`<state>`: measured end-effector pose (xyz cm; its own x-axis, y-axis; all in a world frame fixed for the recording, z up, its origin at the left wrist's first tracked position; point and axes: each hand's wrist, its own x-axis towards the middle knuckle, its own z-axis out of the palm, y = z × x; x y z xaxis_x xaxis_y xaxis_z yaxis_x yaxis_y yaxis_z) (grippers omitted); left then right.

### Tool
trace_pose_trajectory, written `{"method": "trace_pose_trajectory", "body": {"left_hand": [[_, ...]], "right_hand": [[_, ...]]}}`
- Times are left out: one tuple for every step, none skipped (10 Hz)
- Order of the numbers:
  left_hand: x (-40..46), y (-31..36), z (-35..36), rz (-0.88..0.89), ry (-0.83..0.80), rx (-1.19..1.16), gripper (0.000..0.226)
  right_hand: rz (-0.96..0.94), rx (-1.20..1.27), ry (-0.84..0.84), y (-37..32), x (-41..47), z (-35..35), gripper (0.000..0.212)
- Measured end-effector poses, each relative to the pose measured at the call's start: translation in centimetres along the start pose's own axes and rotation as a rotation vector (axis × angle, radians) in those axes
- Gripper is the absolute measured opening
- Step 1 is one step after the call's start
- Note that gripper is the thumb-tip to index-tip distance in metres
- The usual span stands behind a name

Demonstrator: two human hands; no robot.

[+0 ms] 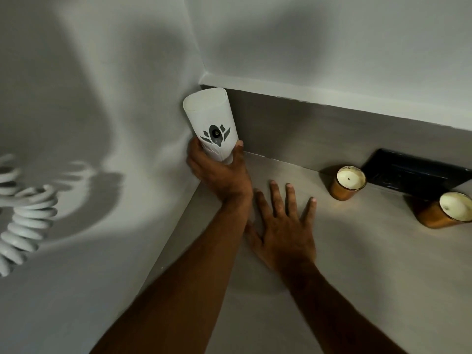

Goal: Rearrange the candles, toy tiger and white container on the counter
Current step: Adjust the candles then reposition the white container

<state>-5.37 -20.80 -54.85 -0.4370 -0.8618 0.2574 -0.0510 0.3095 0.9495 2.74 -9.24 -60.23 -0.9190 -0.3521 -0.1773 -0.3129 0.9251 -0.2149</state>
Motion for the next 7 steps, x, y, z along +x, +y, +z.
{"method": "trace_pose_trajectory", "body": {"left_hand": [[-0.1,0.2,0.3,0.008,0.020,0.005,0.096],[-0.1,0.4,0.5,0.019,0.029,0.022,0.098],[-0.2,0.7,0.2,0.023,-0.011,0.026,0.102],[-0.5,2.3,-1.3,0.006,-0.037,0.017,0.116],[-1.3,6.5,-2.6,0.057,-0.015,-0.062,0.118],[-2.9,15.4,-3.5,0.202,-0.066,-0.167,0.110],[-5.3,26.5,-3.4,0.490,-0.108,-0.208,0.106]], "right_hand": [[0.002,-0.009,0.005,-0.1,-0.2,-0.1,0.085],[0.008,-0.009,0.015,-0.1,-0.1,0.0,0.086],[-0.006,0.009,-0.001,0.2,0.3,-0.2,0.088],[-0.036,0.136,-0.059,0.8,0.1,-1.6,0.087],[0.029,0.910,-0.067,1.8,-1.8,-6.3,0.064],[-0.006,1.462,0.215,4.4,-8.3,-14.5,0.051],[-0.195,1.554,0.469,8.5,-16.3,-24.9,0.066]]}}
